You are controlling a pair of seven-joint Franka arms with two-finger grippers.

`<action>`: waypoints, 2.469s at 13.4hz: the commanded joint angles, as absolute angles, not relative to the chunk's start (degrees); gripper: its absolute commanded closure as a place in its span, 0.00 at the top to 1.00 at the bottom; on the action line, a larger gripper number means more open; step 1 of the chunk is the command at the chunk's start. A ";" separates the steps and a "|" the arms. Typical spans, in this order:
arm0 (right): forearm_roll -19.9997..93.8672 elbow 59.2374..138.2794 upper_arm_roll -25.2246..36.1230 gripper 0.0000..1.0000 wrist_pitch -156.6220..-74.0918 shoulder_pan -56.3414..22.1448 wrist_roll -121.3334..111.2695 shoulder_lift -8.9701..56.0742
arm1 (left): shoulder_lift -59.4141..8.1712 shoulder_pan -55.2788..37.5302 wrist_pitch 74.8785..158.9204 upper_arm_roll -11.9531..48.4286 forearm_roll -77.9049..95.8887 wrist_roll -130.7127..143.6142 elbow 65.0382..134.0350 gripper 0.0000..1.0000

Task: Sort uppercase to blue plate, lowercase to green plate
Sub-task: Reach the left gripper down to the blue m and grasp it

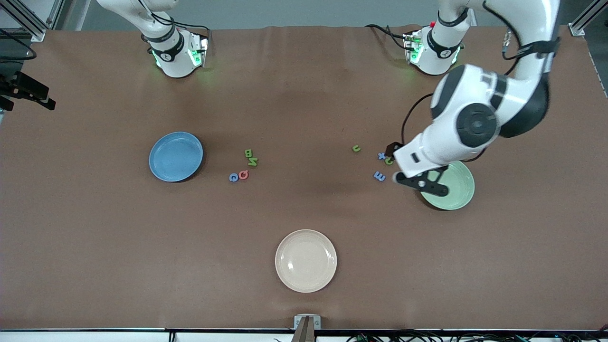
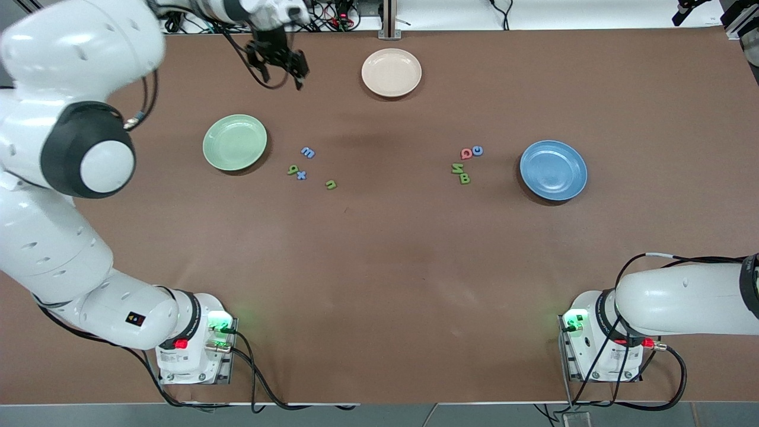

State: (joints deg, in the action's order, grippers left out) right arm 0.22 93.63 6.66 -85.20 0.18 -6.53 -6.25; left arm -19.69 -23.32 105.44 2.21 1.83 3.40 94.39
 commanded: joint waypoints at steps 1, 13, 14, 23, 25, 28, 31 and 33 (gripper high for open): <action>-0.70 94.22 6.50 1.00 -85.43 0.62 -7.29 -7.65 | -19.68 -27.06 111.51 2.02 -0.88 3.42 98.25 1.00; -0.53 92.55 6.50 1.00 -89.56 3.78 -7.21 -1.42 | -23.03 -26.10 137.97 2.20 -0.97 -1.23 115.74 0.99; -0.70 92.46 6.50 1.00 -89.73 3.87 -7.29 -0.19 | -23.03 -25.93 140.16 2.20 -0.97 -1.32 117.32 0.99; -1.23 91.76 6.50 1.00 -91.84 4.39 -6.86 7.47 | -24.69 -24.17 150.91 2.46 -0.97 -6.77 124.37 0.86; -1.14 92.11 6.50 1.00 -92.02 4.13 -5.81 7.65 | -26.10 -24.26 150.91 2.46 -0.97 -6.77 123.58 0.83; -0.70 92.46 6.42 1.00 -92.37 3.87 -1.16 7.65 | -27.86 -24.43 150.91 2.46 -0.62 -6.24 120.77 0.83; -0.26 93.25 6.07 1.00 -92.81 2.99 6.65 7.65 | -27.95 -24.96 150.91 2.55 -0.35 -5.89 121.11 0.78; -0.09 94.48 6.06 1.00 -94.04 1.50 12.19 7.56 | -27.95 -25.22 150.82 2.55 -0.35 -5.89 121.29 0.71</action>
